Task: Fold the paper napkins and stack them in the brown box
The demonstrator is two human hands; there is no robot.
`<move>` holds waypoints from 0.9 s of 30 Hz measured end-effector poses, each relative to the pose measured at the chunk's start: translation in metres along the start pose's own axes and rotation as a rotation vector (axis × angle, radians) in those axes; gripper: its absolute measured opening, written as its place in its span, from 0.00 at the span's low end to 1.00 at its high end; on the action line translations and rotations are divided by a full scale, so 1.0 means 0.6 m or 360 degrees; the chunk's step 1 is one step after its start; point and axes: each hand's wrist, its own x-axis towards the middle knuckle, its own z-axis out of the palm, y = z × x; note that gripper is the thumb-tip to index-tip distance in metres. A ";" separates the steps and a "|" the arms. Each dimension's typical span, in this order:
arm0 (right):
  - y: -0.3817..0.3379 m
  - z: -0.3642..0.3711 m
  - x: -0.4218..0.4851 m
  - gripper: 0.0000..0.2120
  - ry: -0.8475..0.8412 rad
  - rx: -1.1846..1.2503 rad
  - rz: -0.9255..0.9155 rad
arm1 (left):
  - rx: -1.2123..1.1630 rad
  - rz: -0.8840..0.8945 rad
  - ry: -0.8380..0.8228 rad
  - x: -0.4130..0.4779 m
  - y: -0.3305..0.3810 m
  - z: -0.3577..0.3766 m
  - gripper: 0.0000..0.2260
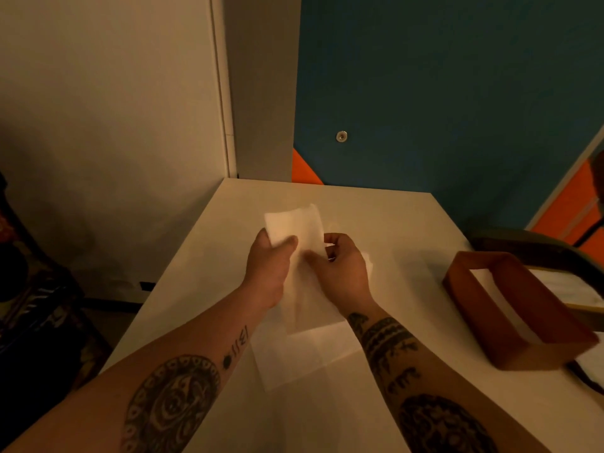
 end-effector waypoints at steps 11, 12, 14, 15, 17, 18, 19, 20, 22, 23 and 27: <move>0.075 -0.069 0.025 0.28 -0.0427 0.0416 0.0281 | -0.1024 -0.0239 -0.0175 0.049 0.002 -0.019 0.21; 0.082 -0.069 0.024 0.35 -0.0468 0.0485 0.0304 | -0.1074 -0.0255 -0.0186 0.048 -0.002 -0.023 0.21; 0.086 -0.066 0.015 0.50 -0.0583 0.0531 0.0393 | -0.1119 -0.0293 -0.0201 0.042 -0.004 -0.027 0.21; 0.088 -0.062 0.007 0.53 -0.0648 0.0534 0.0421 | -0.1122 -0.0307 -0.0226 0.036 -0.002 -0.026 0.23; 0.092 -0.050 -0.008 0.52 -0.0733 0.0576 0.0421 | -0.1123 -0.0325 -0.0287 0.025 0.003 -0.020 0.28; 0.094 -0.044 -0.014 0.49 -0.0741 0.0640 0.0402 | -0.1125 -0.0338 -0.0291 0.021 0.009 -0.017 0.28; 0.093 -0.037 -0.020 0.45 -0.0728 0.0746 0.0368 | -0.1127 -0.0352 -0.0289 0.016 0.015 -0.014 0.28; 0.090 -0.032 -0.026 0.42 -0.0704 0.0878 0.0333 | -0.1131 -0.0355 -0.0297 0.015 0.018 -0.013 0.28; 0.083 -0.025 -0.034 0.40 -0.0643 0.1097 0.0349 | -0.1122 -0.0358 -0.0301 0.014 0.022 -0.017 0.26; 0.081 -0.021 -0.036 0.43 -0.0625 0.1172 0.0404 | -0.1118 -0.0372 -0.0304 0.013 0.023 -0.020 0.24; 0.082 -0.012 -0.043 0.50 -0.0645 0.1273 0.0459 | -0.1115 -0.0390 -0.0352 0.006 0.026 -0.030 0.21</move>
